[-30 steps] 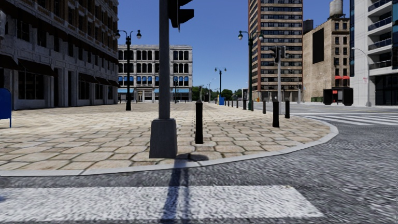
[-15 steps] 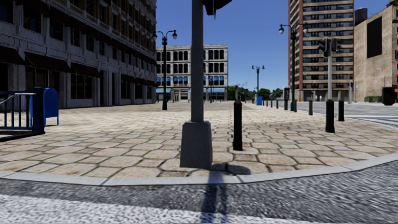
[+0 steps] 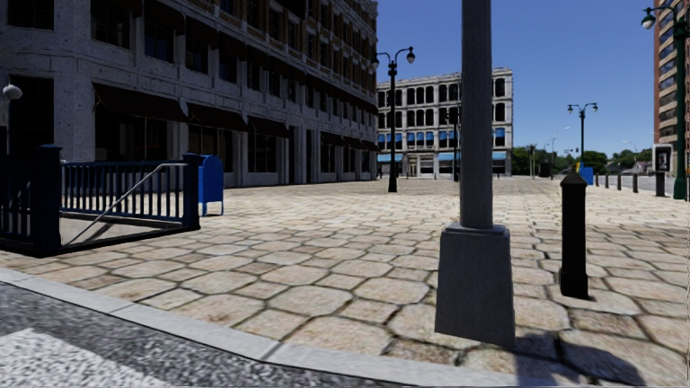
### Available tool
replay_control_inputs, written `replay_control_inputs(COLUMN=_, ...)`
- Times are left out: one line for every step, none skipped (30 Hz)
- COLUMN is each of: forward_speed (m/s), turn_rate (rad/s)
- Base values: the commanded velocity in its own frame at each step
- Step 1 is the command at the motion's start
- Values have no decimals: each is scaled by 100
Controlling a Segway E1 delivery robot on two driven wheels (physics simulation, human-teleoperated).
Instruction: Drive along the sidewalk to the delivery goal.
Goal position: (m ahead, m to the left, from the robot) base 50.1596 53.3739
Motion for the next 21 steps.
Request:
replay_control_inputs(forward_speed=123, turn_rate=53)
replay_control_inputs(forward_speed=123, turn_rate=53)
replay_control_inputs(forward_speed=124, turn_rate=51)
replay_control_inputs(forward_speed=124, turn_rate=49)
replay_control_inputs(forward_speed=124, turn_rate=49)
replay_control_inputs(forward_speed=124, turn_rate=39)
replay_control_inputs(forward_speed=124, turn_rate=39)
replay_control_inputs(forward_speed=124, turn_rate=27)
replay_control_inputs(forward_speed=124, turn_rate=23)
replay_control_inputs(forward_speed=124, turn_rate=22)
replay_control_inputs(forward_speed=124, turn_rate=22)
replay_control_inputs(forward_speed=124, turn_rate=22)
replay_control_inputs(forward_speed=125, turn_rate=22)
replay_control_inputs(forward_speed=125, turn_rate=22)
replay_control_inputs(forward_speed=125, turn_rate=22)
replay_control_inputs(forward_speed=126, turn_rate=22)
replay_control_inputs(forward_speed=126, turn_rate=22)
replay_control_inputs(forward_speed=126, turn_rate=19)
replay_control_inputs(forward_speed=126, turn_rate=3)
replay_control_inputs(forward_speed=126, turn_rate=0)
replay_control_inputs(forward_speed=126, turn_rate=0)
